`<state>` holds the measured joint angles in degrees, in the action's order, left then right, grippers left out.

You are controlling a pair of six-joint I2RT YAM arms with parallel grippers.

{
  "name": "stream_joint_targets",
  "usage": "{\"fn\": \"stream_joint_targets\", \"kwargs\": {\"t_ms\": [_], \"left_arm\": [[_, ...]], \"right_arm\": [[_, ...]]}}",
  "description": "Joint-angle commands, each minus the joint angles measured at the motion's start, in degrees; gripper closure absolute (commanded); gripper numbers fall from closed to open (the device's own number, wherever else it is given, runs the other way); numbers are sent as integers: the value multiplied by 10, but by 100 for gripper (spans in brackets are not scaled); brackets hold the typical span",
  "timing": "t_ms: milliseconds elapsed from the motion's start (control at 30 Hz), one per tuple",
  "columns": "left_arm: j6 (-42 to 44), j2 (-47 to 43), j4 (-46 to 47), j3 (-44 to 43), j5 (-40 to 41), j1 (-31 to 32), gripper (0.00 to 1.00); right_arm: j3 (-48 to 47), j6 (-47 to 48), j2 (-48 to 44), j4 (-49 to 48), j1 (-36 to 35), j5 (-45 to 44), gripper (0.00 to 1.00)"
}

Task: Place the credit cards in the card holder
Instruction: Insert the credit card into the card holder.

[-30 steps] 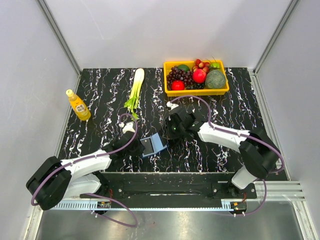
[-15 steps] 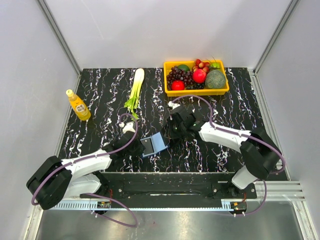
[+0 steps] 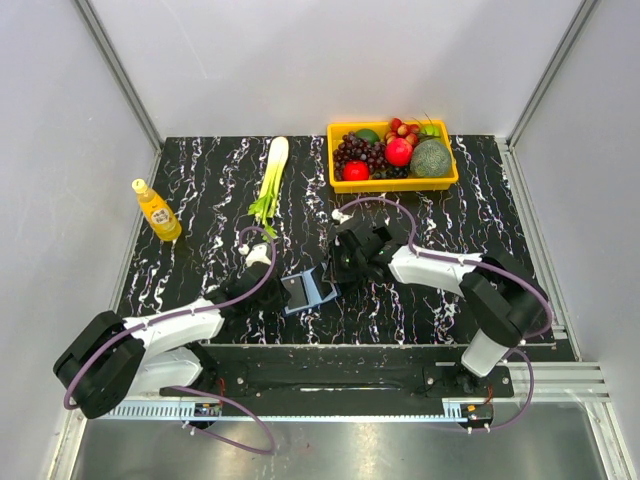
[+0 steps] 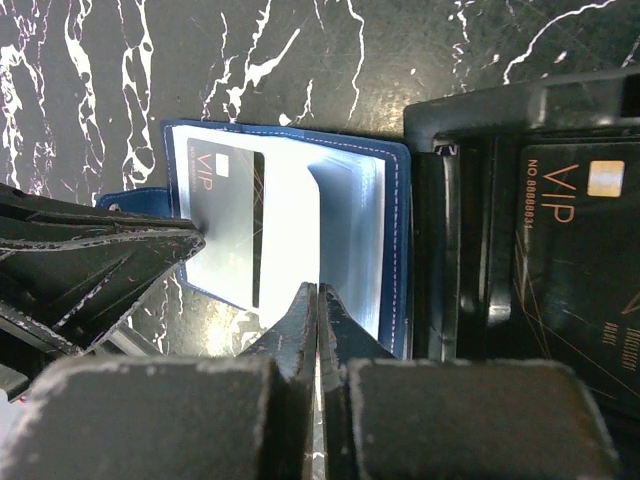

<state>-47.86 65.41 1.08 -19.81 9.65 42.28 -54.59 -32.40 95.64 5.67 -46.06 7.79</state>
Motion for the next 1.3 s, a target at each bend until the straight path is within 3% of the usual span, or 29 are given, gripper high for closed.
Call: {"fn": "stream_joint_targets", "kwargs": {"t_ms": [0, 267, 1267], "left_arm": [[3, 5, 11, -3, 5, -3, 89], [3, 1, 3, -1, 12, -3, 89], [6, 1, 3, -8, 10, -2, 89]], "right_arm": [[-11, -6, 17, -16, -1, 23, 100], [-32, 44, -64, 57, 8, -60, 100], [-18, 25, -106, 51, 20, -21, 100]]}}
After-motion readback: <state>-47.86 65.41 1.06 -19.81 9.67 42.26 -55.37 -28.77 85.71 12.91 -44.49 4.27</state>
